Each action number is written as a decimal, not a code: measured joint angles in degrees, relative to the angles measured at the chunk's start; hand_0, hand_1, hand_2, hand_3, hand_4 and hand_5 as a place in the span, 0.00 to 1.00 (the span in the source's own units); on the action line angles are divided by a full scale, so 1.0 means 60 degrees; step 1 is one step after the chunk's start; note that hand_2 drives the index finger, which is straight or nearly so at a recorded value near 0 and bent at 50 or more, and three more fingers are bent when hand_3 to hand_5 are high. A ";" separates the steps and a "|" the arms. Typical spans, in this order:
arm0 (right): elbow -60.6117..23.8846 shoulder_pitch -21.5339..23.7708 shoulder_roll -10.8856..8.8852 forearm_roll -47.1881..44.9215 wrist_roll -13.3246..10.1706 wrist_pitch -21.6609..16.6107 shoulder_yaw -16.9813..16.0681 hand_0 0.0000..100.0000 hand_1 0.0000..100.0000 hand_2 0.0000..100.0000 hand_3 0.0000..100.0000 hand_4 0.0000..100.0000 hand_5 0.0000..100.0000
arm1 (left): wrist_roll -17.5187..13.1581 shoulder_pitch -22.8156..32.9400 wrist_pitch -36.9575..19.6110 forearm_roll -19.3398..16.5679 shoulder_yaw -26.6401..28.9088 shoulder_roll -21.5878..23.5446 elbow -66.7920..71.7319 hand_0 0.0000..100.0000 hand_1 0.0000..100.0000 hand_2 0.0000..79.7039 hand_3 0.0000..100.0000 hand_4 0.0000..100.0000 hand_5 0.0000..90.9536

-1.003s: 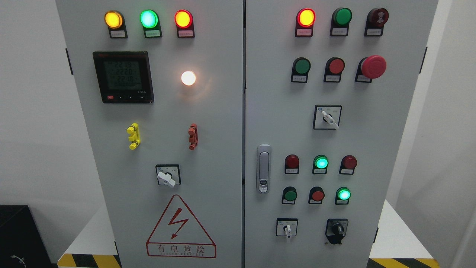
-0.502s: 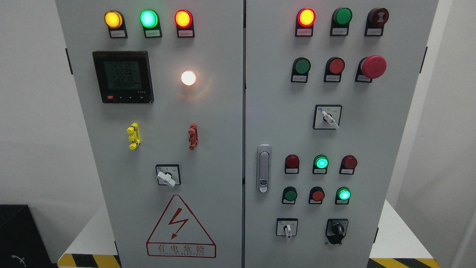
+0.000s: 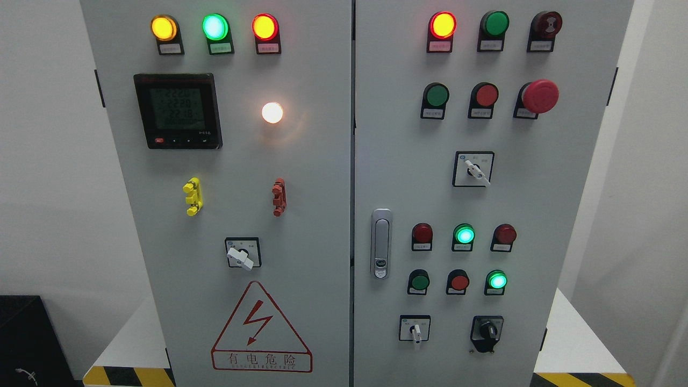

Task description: Flip black knob to close circuit

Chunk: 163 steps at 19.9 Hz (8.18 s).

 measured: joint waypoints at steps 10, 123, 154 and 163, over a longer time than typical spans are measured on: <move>-0.1979 0.0254 0.0169 0.2154 -0.0050 -0.0001 -0.0235 0.00 0.07 0.79 0.97 0.77 0.76 | -0.0024 0.0000 0.0000 0.0000 0.0000 0.0000 0.0000 0.12 0.56 0.00 0.00 0.00 0.00; -0.7919 -0.3668 0.1024 0.6685 0.1118 0.5219 -0.0858 0.00 0.21 0.81 1.00 0.81 0.81 | -0.0038 0.0000 0.0001 0.0000 0.0000 0.0000 0.0000 0.12 0.56 0.00 0.00 0.00 0.00; -0.7583 -0.3921 0.1030 0.6644 0.0967 0.5246 -0.1114 0.00 0.24 0.81 0.99 0.81 0.81 | -0.0027 0.0000 0.0032 0.0000 0.0000 0.0000 0.0000 0.12 0.56 0.00 0.00 0.00 0.00; -0.7574 -0.3928 0.1035 0.6617 0.0948 0.5213 -0.1256 0.00 0.24 0.81 0.99 0.81 0.81 | -0.0025 0.0000 0.0007 0.0000 0.0000 0.0000 0.0000 0.12 0.56 0.00 0.00 0.00 0.00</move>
